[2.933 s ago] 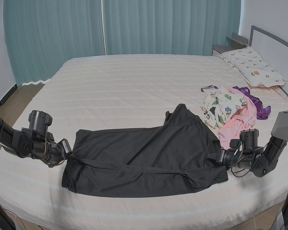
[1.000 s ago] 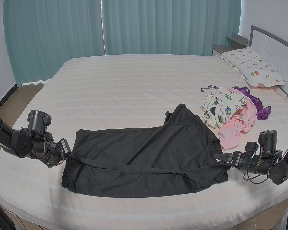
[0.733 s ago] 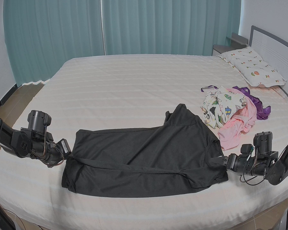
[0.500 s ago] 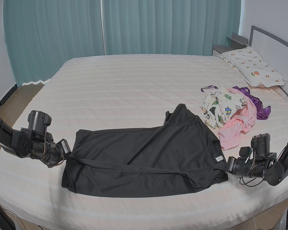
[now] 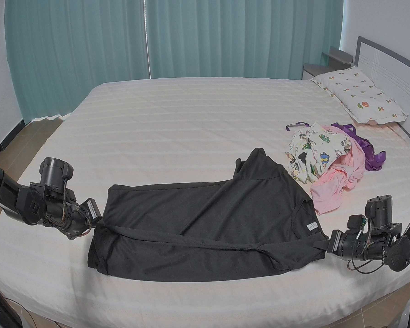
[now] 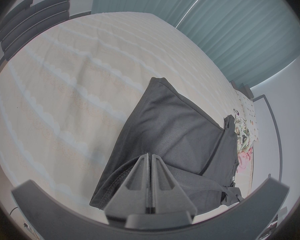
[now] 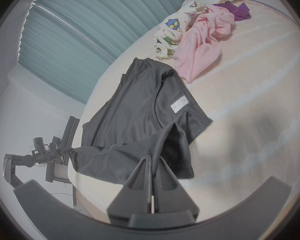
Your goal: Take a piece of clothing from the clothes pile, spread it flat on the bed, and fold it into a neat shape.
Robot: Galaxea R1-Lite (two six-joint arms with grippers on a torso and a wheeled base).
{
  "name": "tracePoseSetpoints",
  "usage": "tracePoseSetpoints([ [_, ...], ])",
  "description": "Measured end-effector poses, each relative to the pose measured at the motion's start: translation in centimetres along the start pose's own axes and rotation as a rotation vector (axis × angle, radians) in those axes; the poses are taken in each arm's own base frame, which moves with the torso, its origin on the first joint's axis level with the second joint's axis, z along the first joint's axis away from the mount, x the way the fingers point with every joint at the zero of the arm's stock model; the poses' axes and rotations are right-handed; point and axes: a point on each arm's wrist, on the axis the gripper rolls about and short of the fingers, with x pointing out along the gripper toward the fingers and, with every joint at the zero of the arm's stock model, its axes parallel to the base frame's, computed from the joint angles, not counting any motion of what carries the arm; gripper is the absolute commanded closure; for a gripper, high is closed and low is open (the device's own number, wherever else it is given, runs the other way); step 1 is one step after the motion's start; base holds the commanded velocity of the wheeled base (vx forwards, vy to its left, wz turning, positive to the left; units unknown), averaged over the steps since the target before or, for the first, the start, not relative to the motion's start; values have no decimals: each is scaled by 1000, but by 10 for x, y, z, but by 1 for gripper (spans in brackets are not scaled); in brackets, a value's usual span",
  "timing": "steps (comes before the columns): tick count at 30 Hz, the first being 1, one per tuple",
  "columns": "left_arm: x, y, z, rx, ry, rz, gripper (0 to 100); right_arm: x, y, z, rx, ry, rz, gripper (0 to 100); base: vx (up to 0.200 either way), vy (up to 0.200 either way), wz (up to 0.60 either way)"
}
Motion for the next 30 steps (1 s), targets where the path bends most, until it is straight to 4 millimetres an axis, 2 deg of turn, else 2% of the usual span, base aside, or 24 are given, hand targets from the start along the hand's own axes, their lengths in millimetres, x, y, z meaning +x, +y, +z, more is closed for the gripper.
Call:
tracePoseSetpoints([
  [2,0,0,0,0,0,1,100,-3,-1,-4,7,20,-12,100,0,0,0],
  [3,0,0,0,0,0,0,100,-5,-1,-6,12,36,-21,0,0,0,0],
  [14,0,1,0,-2,0,1,100,-9,-1,-5,10,31,-27,0,0,0,0],
  [19,0,1,0,-2,0,2,100,-9,2,8,3,-18,-12,0,0,0,0],
  [26,-1,1,0,-2,-2,1,100,3,5,28,-40,-54,-3,0,0,0,0],
  [30,-1,1,1,-3,-4,0,100,16,2,32,-78,-42,-10,0,0,0,0],
])
